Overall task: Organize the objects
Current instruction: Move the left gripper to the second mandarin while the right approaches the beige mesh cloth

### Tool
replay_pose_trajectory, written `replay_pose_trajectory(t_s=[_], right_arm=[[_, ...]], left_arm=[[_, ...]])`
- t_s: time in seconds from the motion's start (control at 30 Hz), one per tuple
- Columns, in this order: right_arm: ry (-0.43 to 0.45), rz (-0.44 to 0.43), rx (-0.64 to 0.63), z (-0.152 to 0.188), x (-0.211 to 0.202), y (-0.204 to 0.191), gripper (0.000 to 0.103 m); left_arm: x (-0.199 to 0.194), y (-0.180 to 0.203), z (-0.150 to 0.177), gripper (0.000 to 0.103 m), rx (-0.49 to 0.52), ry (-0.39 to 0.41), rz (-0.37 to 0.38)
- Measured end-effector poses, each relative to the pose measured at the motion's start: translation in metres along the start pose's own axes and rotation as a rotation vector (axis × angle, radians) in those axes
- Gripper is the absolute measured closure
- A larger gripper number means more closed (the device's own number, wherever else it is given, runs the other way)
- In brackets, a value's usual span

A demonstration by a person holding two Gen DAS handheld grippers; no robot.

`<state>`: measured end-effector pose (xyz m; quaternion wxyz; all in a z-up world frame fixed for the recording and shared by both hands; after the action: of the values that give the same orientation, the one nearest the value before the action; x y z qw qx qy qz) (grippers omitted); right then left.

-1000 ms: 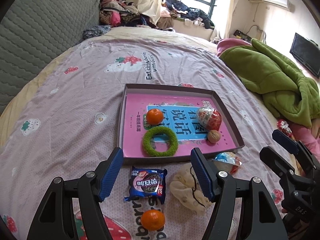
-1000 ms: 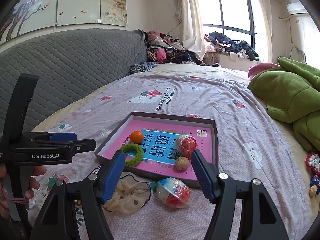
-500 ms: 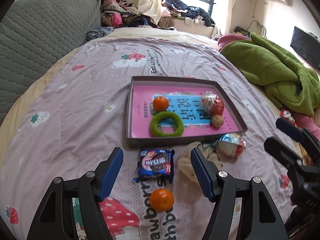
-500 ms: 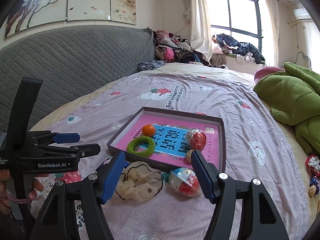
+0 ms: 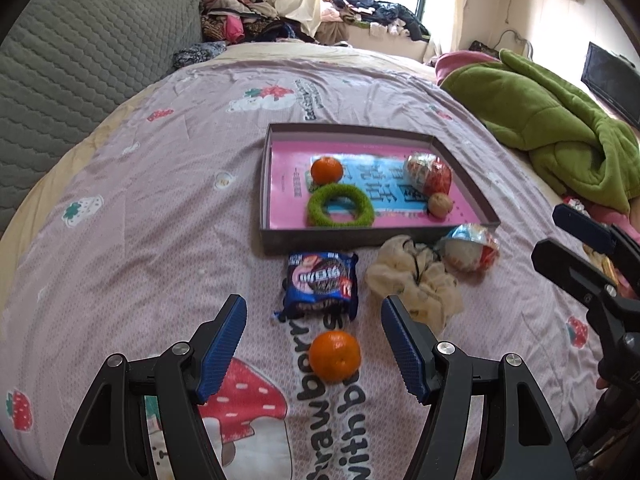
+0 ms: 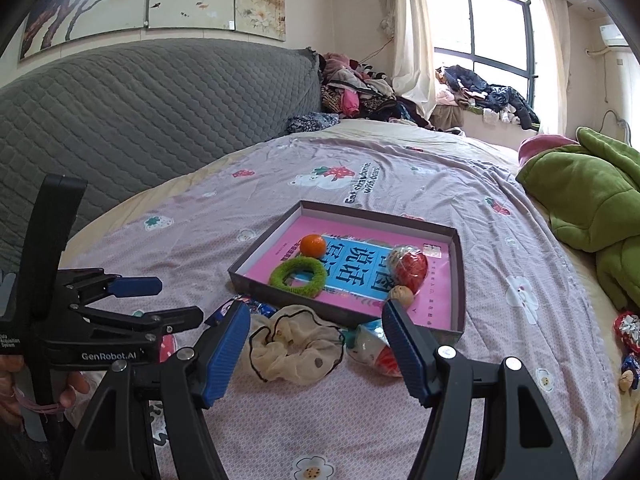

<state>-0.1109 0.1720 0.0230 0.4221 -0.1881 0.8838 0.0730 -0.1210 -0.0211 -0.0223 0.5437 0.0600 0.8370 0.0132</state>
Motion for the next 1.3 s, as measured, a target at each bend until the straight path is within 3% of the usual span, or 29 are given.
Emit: replay_pose_trajectory(t_s=[0.5, 1.3], right_arm=[[-0.048, -0.018, -0.030, 0.008, 0.018, -0.015, 0.035], [-0.150, -0.021, -0.098, 0.019, 0.065, -0.034, 0.035]], left_arm=[[0.023, 0.005, 0.031, 0.032, 0.026, -0.051, -0.002], [0.044, 0.011, 0.035, 0.032, 0.083, -0.048, 0.003]])
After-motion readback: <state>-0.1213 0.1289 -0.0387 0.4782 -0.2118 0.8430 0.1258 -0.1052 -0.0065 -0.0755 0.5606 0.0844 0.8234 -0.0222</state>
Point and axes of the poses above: each gripper's, at about its wrist camera, not at the fingertips, and x roughly the way its jaws point, y to its right, z to its underside, the point moved 2 cm from there along x, roughly the way its jaws point, and after that the axes turned 15 degrees about -y, right-handed, at the moved point
